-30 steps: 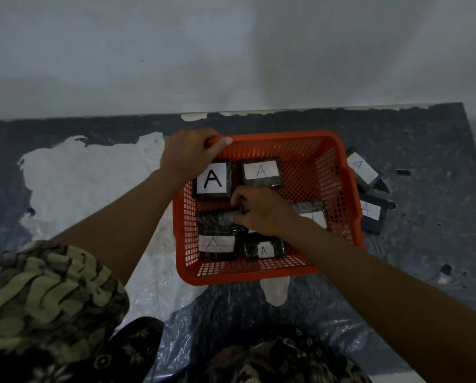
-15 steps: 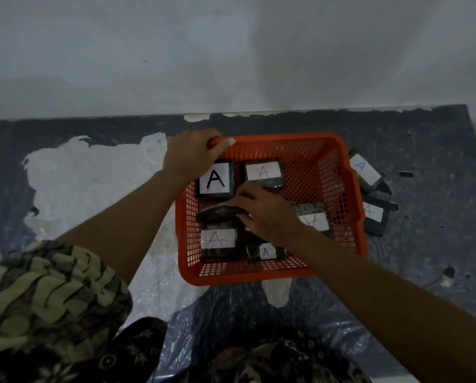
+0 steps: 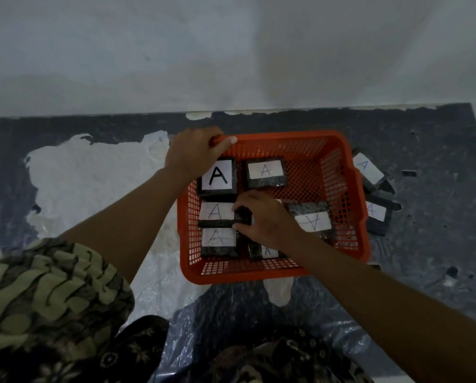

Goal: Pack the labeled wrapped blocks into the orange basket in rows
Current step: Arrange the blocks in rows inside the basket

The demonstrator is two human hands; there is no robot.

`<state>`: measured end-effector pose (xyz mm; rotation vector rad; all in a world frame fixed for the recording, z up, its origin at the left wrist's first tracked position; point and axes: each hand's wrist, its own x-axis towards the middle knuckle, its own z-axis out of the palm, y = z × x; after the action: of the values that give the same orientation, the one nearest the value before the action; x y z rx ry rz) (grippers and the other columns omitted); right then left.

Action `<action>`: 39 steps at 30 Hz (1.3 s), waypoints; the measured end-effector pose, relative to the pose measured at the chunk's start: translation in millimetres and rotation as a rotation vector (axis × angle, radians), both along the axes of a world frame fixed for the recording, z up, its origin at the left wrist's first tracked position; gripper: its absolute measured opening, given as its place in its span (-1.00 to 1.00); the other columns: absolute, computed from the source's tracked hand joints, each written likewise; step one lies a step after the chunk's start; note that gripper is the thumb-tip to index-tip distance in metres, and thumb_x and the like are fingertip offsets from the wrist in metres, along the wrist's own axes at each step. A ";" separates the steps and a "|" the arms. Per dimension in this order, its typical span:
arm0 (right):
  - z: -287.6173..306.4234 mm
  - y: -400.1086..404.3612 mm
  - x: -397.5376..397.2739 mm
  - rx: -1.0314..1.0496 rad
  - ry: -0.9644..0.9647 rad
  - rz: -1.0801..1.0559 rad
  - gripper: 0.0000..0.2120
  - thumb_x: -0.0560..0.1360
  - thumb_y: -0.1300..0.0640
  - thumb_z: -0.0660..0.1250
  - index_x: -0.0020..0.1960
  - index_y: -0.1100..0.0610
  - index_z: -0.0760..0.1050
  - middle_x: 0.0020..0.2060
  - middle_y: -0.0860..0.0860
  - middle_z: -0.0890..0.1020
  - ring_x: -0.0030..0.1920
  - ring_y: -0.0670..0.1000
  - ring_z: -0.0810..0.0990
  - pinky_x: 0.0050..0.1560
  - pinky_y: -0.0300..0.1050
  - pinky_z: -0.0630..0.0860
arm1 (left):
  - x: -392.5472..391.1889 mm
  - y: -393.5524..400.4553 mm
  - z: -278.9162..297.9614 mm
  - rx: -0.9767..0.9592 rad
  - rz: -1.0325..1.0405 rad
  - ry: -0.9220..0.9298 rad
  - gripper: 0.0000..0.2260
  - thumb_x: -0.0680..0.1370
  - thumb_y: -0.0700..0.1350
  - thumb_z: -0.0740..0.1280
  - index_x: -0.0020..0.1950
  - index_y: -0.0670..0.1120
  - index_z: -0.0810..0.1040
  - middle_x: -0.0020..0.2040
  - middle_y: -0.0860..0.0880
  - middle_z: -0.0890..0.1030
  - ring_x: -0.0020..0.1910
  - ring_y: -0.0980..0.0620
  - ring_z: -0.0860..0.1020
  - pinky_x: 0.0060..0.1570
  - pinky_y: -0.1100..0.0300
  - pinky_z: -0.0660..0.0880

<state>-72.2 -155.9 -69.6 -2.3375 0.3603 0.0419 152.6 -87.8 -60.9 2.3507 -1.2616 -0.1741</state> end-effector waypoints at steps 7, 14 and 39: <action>-11.5 17.1 -5.0 -0.070 -0.023 -0.109 -0.73 0.45 0.15 0.48 0.14 0.12 0.62 0.30 0.10 0.50 0.21 0.10 0.54 0.15 -0.08 0.52 | 0.8 0.0 0.1 0.004 -0.004 0.009 -0.54 0.55 0.33 0.12 -0.05 0.00 0.59 -0.31 0.10 0.53 -0.42 0.22 0.44 -0.37 0.32 0.31; 7.4 -5.0 -10.3 -0.133 -0.062 -0.013 -0.64 0.43 0.10 0.49 0.21 0.12 0.62 0.15 0.09 0.60 0.07 0.07 0.61 0.04 -0.03 0.61 | -0.4 -0.5 0.9 -0.001 -0.008 -0.004 -0.54 0.56 0.32 0.13 -0.04 -0.02 0.61 -0.32 0.08 0.53 -0.40 0.13 0.46 -0.32 0.25 0.34; 14.7 -59.9 -33.6 -0.041 0.092 0.141 -0.46 0.43 0.17 0.50 0.37 0.12 0.46 0.29 0.06 0.52 0.29 0.05 0.49 0.30 0.03 0.44 | -0.5 0.0 2.6 0.028 -0.019 -0.005 -0.54 0.57 0.31 0.11 -0.06 -0.02 0.59 -0.32 0.08 0.52 -0.40 0.12 0.47 -0.28 0.23 0.34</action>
<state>-105.9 -215.8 -54.9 -2.4039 0.2429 0.2122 152.1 -87.7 -58.3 2.3647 -1.2922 -0.1934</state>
